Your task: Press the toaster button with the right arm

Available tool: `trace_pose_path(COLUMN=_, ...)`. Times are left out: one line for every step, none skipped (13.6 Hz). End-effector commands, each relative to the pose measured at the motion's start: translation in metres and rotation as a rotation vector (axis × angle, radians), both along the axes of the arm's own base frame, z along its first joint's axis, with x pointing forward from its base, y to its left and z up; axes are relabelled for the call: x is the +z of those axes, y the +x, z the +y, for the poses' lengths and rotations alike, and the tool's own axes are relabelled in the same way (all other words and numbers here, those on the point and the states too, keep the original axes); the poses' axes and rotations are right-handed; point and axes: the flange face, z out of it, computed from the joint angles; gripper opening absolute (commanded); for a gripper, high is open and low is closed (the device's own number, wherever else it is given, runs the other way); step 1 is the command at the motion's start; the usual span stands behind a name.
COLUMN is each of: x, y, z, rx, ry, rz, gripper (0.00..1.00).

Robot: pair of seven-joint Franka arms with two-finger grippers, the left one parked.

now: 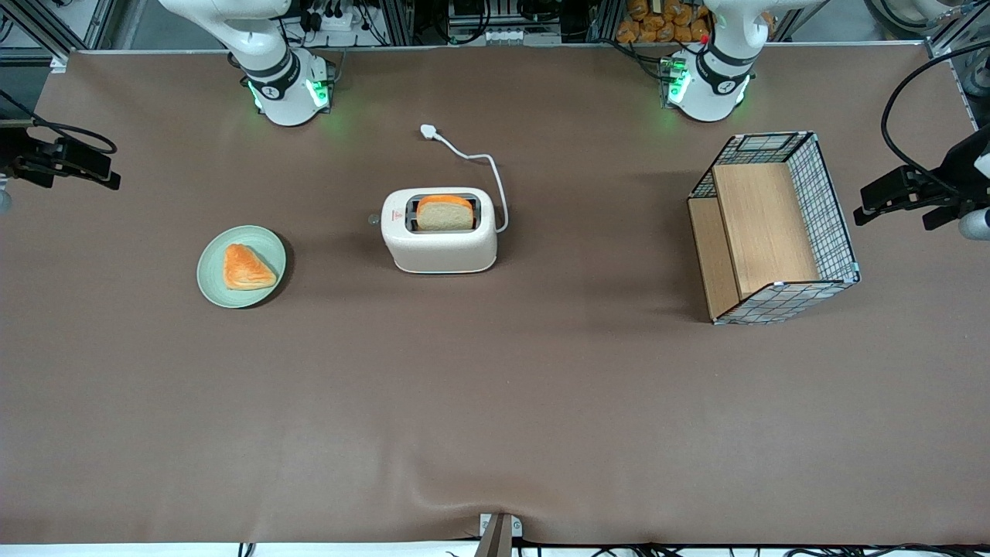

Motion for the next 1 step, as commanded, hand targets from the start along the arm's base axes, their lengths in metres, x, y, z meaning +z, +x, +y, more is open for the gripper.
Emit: trace_pose_path(x=0.0081, y=-0.0037, z=0.0024, rx=-0.01, ry=-0.002, rz=-0.012, gripper=1.0)
